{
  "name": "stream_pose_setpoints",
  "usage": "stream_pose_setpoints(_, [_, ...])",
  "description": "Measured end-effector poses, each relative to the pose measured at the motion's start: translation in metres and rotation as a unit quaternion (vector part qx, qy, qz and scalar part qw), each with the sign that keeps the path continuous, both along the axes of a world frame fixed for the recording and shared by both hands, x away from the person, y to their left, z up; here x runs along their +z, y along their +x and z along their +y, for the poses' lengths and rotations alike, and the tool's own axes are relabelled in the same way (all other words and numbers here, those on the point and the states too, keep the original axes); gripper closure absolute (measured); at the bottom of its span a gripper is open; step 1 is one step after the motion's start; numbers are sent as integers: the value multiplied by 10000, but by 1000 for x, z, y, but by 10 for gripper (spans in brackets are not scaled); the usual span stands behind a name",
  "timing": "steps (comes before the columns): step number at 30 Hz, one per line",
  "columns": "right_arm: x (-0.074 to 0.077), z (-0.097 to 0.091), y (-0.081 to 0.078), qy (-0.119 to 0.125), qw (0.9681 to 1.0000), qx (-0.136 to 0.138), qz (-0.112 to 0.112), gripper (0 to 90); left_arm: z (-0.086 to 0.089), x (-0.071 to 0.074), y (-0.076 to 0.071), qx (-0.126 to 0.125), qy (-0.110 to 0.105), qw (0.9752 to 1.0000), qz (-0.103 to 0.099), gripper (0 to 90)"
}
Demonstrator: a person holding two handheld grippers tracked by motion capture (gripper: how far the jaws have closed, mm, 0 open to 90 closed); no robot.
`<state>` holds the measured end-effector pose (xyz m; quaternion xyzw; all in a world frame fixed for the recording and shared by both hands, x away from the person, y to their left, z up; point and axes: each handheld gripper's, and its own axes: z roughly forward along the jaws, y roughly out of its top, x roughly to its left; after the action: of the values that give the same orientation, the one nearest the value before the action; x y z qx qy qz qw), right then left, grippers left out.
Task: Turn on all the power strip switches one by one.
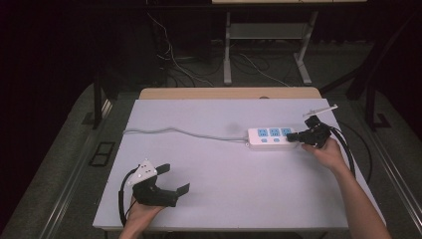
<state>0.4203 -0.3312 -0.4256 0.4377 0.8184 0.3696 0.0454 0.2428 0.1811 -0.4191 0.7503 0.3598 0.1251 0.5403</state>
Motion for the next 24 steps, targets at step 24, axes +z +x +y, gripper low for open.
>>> stream_pose_setpoints(24, [9, -5, -2, -36, 10000, -16, -65, 900, 0, 0, 0, -16, -3, 10000, 11, 0])
